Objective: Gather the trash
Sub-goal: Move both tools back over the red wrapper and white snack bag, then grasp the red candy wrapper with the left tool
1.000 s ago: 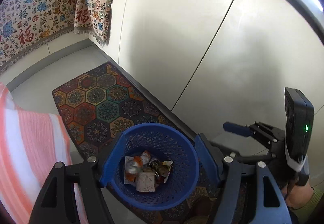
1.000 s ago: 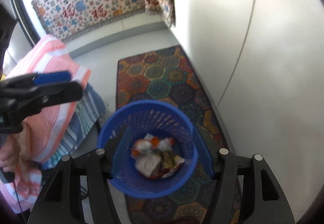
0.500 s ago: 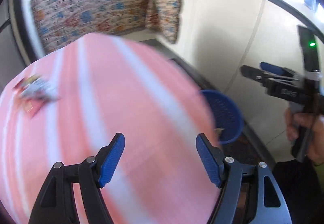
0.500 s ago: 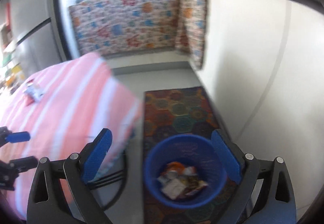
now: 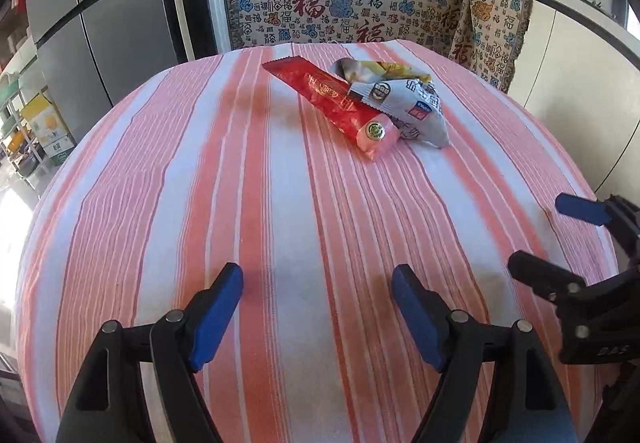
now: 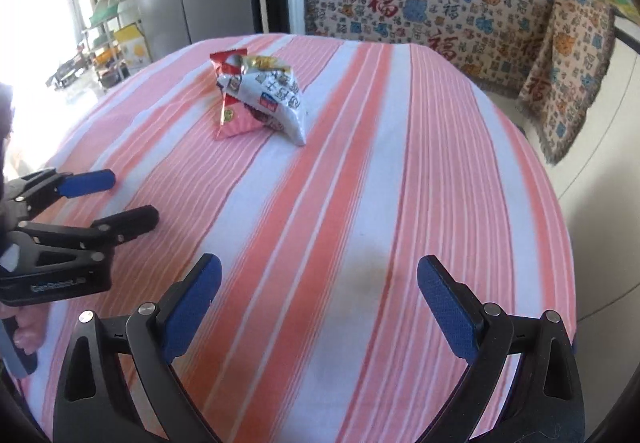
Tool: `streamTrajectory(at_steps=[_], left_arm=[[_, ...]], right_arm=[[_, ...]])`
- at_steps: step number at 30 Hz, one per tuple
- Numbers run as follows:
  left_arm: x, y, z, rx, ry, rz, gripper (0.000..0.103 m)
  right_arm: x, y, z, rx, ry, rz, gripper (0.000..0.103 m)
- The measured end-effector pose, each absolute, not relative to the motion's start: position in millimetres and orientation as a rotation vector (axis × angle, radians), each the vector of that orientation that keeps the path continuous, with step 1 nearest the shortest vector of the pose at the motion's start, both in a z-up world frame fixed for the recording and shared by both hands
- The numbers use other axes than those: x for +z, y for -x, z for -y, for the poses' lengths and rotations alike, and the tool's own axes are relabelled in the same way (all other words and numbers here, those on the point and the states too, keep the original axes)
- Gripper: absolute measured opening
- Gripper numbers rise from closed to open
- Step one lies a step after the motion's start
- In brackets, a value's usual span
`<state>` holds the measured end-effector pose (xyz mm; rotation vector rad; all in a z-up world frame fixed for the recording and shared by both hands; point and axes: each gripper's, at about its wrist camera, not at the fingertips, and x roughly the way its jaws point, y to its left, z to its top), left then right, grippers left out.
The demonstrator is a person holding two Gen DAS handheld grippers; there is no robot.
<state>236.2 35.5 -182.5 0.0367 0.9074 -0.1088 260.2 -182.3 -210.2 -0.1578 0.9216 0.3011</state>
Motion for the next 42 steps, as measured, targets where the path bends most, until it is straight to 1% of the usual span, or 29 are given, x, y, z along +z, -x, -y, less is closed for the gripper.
streamTrajectory(at_steps=[2, 4, 16, 19, 23, 29, 33, 34, 35, 36, 42], left_arm=[[-182.1, -232.1, -29.8, -0.110, -0.048, -0.910, 0.082], [-183.1, -233.1, -29.0, -0.113, -0.051, -0.913, 0.084], [-181.7, -234.7, -32.4, -0.130, -0.033, -0.912, 0.084], [-173.1, -240.0, -34.5, -0.215, 0.036, -0.920, 0.084], [-151.8, -262.4, -24.8, -0.252, 0.066, -0.872, 0.084], [-162.4, -316.1, -17.5, -0.198, 0.075, -0.871, 0.084], [-166.8, -330.9, -21.3, -0.175, 0.060, -0.853, 0.082], [-167.3, -330.2, -22.1, -0.177, 0.058, -0.844, 0.073], [-168.3, -331.5, -23.7, -0.194, 0.060, -0.849, 0.047], [-168.9, -332.2, -24.7, -0.230, 0.076, -0.862, 0.026], [-155.2, -302.0, -46.2, -0.283, 0.044, -0.888, 0.024]], right_arm=[[-208.8, -262.4, 189.0, 0.296, 0.121, -0.937, 0.102], [-206.3, -261.7, 192.9, 0.292, 0.104, -0.939, 0.102], [-207.4, -262.5, 186.5, 0.286, 0.120, -0.940, 0.102], [-207.6, -261.4, 186.6, 0.285, 0.123, -0.938, 0.102], [-211.2, -264.2, 188.0, 0.286, 0.123, -0.938, 0.102], [-212.9, -263.6, 188.9, 0.286, 0.123, -0.937, 0.102], [-213.3, -263.6, 188.7, 0.287, 0.122, -0.937, 0.102], [-213.3, -263.9, 189.2, 0.287, 0.121, -0.937, 0.102], [-213.5, -263.5, 189.1, 0.287, 0.122, -0.937, 0.102], [-213.4, -263.2, 189.1, 0.287, 0.124, -0.936, 0.102], [-213.4, -263.3, 189.3, 0.287, 0.124, -0.936, 0.102]])
